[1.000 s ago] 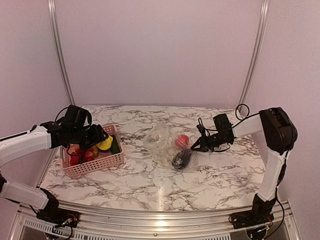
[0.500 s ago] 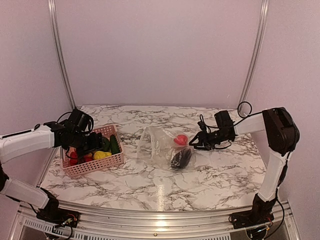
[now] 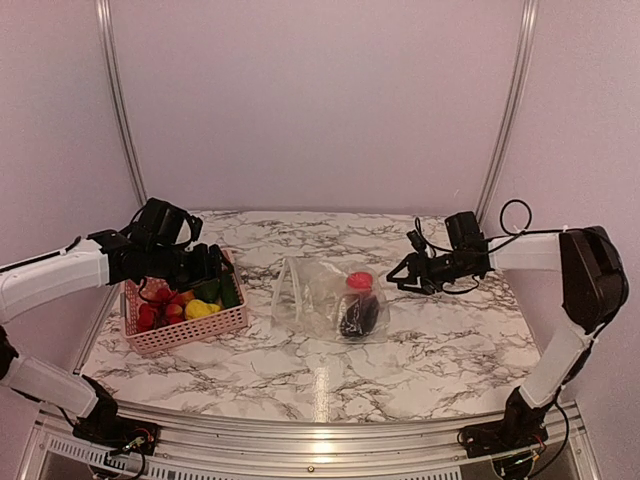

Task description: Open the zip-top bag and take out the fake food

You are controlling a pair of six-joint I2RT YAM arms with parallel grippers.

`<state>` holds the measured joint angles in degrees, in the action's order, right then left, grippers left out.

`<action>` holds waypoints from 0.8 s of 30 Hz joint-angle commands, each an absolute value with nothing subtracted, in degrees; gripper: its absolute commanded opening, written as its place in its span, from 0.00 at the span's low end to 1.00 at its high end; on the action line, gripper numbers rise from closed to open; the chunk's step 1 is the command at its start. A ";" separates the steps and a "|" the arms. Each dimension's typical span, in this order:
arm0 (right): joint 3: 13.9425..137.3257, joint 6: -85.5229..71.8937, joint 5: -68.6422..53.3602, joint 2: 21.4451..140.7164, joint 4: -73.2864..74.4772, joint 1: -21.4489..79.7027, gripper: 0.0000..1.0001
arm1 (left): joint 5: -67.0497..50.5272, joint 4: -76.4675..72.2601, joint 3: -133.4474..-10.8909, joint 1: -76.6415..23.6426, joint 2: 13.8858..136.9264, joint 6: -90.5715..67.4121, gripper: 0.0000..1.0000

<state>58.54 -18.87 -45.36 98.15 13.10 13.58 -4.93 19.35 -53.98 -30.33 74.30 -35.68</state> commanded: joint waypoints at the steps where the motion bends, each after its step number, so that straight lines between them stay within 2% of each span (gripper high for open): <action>1: 52.81 -20.64 -48.63 93.32 13.13 13.29 0.59 | -11.18 13.34 -55.73 -34.12 78.77 -36.13 0.70; 10: 46.21 -23.42 -49.88 90.42 9.55 16.95 0.57 | -14.72 6.60 -60.82 -40.70 92.55 -38.63 0.53; 16: 46.44 -25.11 -48.85 93.19 6.51 19.57 0.55 | -15.89 4.13 -65.99 -42.89 100.98 -40.11 0.49; 19: 47.77 -24.43 -47.56 95.31 6.81 20.50 0.49 | -16.03 3.60 -69.04 -43.96 105.08 -40.74 0.48; 24: 49.43 -21.46 -44.40 99.25 8.57 21.00 0.29 | -17.10 3.89 -74.57 -46.06 112.55 -41.45 0.46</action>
